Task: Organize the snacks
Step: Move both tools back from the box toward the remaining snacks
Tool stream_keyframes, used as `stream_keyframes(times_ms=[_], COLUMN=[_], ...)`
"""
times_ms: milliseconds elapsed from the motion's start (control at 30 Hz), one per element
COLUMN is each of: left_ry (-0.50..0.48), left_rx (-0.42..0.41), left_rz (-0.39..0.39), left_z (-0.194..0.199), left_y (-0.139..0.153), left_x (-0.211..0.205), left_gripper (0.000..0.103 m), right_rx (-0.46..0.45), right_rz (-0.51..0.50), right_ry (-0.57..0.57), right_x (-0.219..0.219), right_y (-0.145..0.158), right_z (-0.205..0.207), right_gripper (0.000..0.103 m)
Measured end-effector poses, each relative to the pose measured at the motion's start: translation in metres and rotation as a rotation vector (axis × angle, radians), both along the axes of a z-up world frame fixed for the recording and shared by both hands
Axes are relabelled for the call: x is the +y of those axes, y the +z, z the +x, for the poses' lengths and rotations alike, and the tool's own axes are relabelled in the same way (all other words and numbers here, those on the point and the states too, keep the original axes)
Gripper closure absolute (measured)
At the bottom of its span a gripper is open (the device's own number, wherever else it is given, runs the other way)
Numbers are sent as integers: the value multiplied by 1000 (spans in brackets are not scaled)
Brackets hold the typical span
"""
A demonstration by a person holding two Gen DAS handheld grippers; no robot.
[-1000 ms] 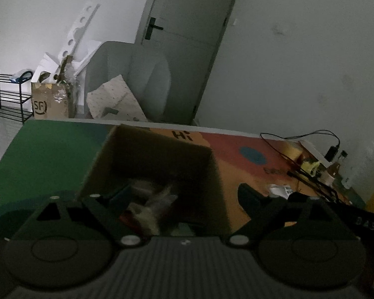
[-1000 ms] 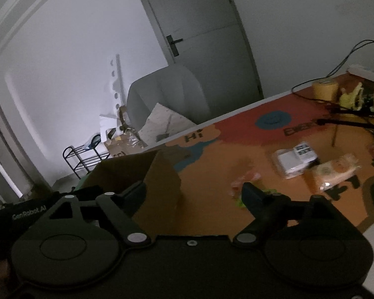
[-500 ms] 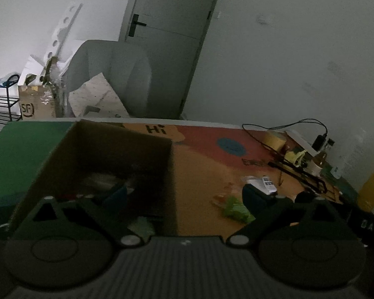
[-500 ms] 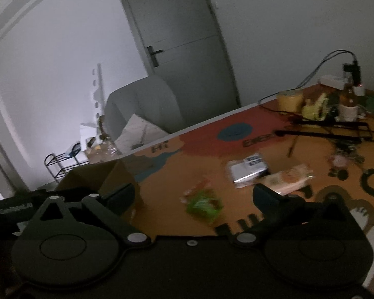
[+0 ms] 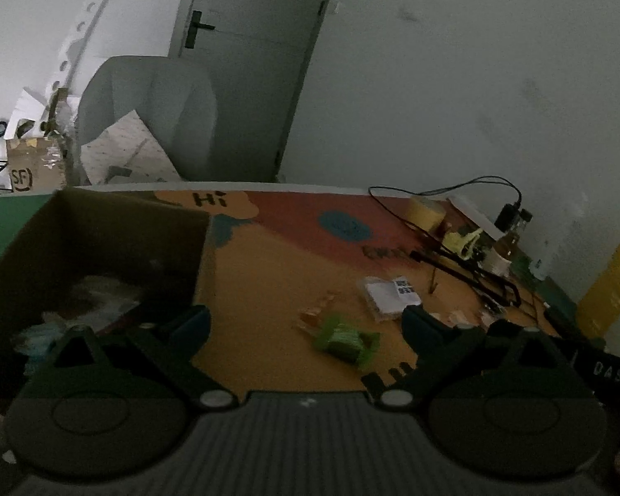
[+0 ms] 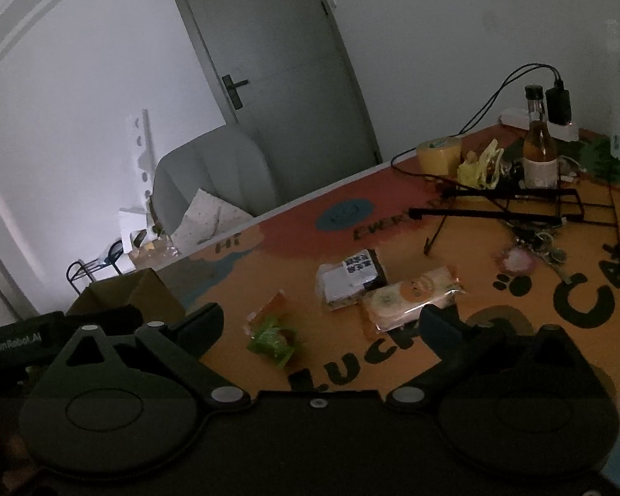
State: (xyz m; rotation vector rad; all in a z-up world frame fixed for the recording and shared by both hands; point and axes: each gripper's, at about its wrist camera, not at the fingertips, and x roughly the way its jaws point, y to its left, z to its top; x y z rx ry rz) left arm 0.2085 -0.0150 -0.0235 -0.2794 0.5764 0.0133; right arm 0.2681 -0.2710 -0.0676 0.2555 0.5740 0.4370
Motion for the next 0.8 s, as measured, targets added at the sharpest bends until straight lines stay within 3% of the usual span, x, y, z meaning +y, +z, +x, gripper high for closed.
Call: stream_keyframes(times_ms=[800], left_ry=[-18], left_rx=[99], left_rz=[39], left_z=[73], left_y=[-43], left_x=[-51], left_gripper=[6], right_rx=[73], right_rz=[-41], right_ry=[-59], right_x=[-23], right_y=[-43], right_z=[55], right_gripper=[0])
